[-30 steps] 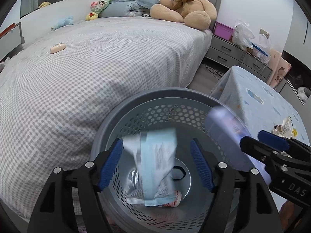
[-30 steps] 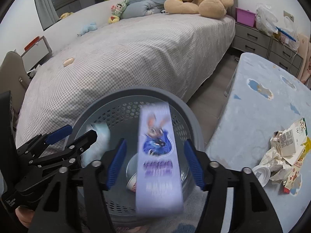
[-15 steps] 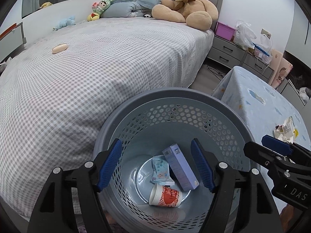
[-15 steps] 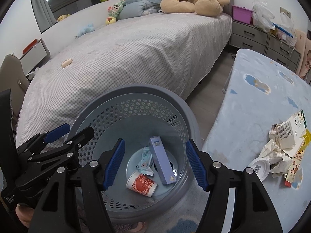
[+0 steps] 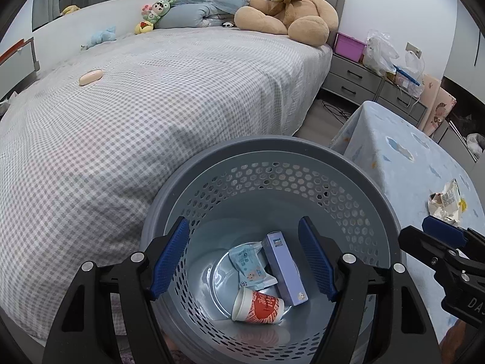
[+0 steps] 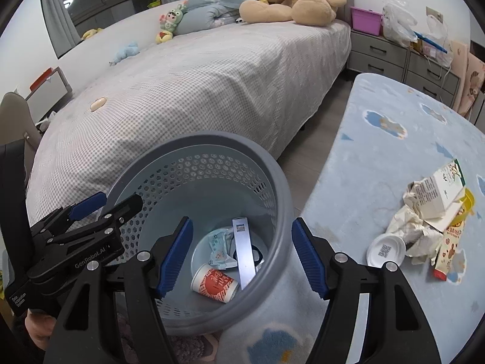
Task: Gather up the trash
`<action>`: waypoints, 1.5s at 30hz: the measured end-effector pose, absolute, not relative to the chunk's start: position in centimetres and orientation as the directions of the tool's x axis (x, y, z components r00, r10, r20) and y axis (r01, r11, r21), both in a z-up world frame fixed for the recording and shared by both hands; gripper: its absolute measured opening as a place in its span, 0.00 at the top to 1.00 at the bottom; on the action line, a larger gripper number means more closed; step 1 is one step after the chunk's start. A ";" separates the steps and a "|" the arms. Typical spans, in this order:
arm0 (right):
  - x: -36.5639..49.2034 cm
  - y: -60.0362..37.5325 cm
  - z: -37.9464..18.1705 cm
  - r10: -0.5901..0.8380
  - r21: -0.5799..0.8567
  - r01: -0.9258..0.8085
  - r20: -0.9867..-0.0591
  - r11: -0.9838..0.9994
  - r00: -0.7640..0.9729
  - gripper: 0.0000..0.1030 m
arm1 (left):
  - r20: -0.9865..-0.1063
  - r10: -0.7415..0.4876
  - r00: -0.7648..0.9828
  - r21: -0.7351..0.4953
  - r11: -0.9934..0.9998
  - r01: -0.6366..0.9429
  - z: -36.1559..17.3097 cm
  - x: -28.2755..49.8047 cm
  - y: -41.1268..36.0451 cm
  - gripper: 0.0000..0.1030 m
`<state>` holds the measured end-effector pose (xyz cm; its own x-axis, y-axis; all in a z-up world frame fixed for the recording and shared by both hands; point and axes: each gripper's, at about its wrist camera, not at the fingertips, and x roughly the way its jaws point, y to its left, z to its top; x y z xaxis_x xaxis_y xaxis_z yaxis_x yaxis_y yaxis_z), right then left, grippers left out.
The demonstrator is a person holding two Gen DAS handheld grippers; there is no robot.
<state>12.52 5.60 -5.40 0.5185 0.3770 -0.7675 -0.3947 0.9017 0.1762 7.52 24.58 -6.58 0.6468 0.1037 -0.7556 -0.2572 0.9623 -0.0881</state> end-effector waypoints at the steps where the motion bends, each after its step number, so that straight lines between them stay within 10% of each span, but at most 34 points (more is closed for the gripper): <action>1: 12.3 5.4 -5.3 0.376 0.176 -0.392 -0.767 0.903 0.521 0.36 | -0.756 0.105 0.646 -0.086 0.963 -0.257 -6.6 7.5 24.5 0.31; 45: 2.0 -20.4 2.9 0.055 0.120 0.041 -0.698 0.992 0.714 0.29 | -0.624 -0.218 0.751 -0.050 0.970 0.239 5.4 1.3 3.9 0.28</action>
<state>1.99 -20.39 2.89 0.7143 0.0548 -0.6976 0.0415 0.9919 0.1203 1.30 3.85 5.37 0.7506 -0.2176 -0.6239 0.2392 0.9697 -0.0504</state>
